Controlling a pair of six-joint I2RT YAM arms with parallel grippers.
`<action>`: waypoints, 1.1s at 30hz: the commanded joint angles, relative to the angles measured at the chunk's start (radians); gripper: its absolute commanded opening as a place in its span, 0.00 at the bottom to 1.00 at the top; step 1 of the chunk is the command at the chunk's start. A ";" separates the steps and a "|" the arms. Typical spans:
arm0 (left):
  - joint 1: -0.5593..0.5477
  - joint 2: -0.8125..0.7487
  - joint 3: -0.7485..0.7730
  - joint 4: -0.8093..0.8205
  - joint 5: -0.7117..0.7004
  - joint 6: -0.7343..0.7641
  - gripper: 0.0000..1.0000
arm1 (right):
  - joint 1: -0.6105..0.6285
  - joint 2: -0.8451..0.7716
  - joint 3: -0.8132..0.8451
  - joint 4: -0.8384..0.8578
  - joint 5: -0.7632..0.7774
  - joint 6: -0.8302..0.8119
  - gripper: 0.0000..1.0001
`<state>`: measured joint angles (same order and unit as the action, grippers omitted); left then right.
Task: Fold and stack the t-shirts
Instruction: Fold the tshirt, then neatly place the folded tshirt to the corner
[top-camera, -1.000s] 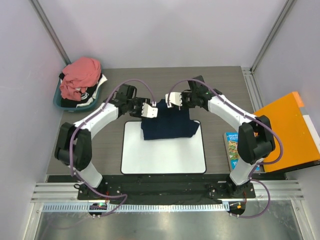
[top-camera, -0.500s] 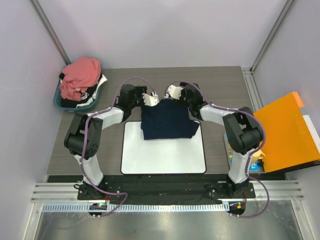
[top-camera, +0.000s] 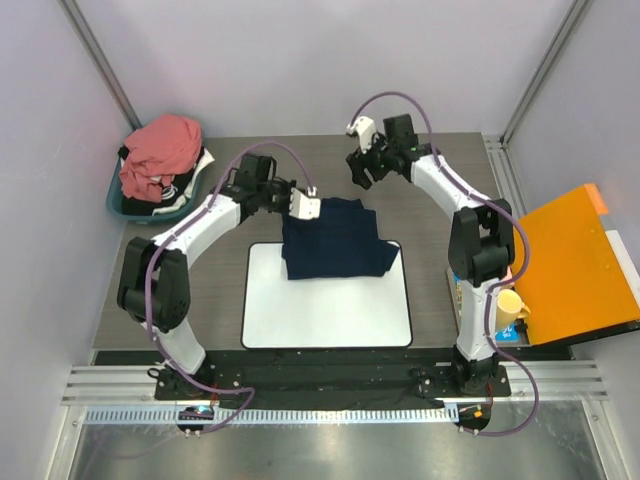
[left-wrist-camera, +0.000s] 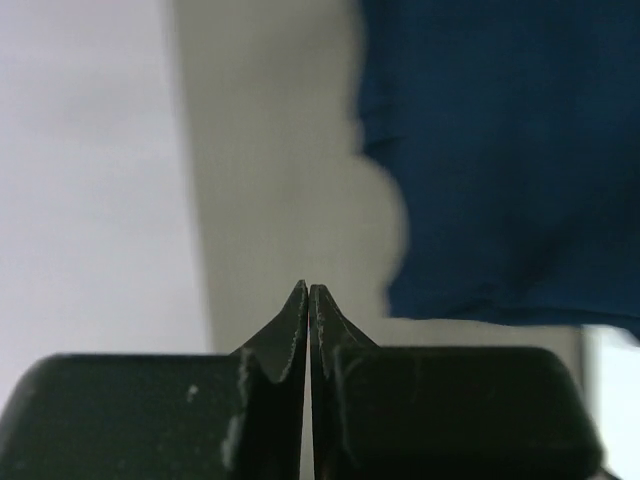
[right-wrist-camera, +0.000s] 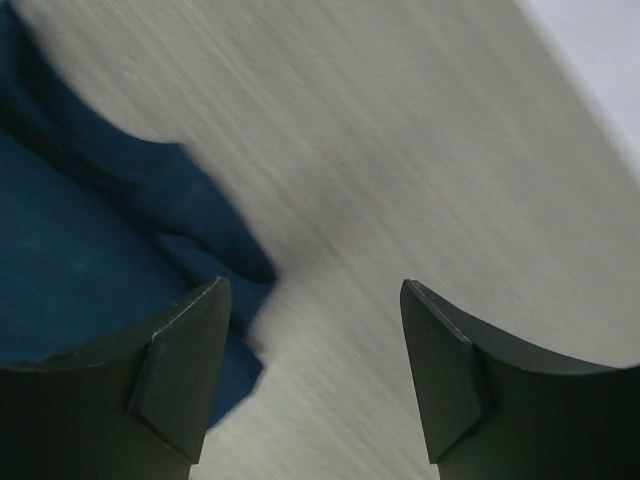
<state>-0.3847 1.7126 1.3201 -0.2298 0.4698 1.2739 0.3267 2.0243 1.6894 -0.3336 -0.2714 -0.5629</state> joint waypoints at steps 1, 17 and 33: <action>-0.010 0.073 0.031 -0.414 0.153 0.243 0.00 | -0.109 0.140 0.231 -0.398 -0.374 0.344 0.74; -0.102 0.423 0.352 -0.511 -0.181 0.252 0.00 | -0.262 0.333 0.357 -0.499 -0.627 0.328 0.77; -0.043 0.400 0.291 -0.533 -0.378 0.197 0.00 | -0.236 0.425 0.449 -0.817 -0.615 0.084 0.78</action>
<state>-0.4343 2.1307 1.6154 -0.7197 0.1326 1.5017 0.0677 2.4527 2.1185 -1.0931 -0.8669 -0.4328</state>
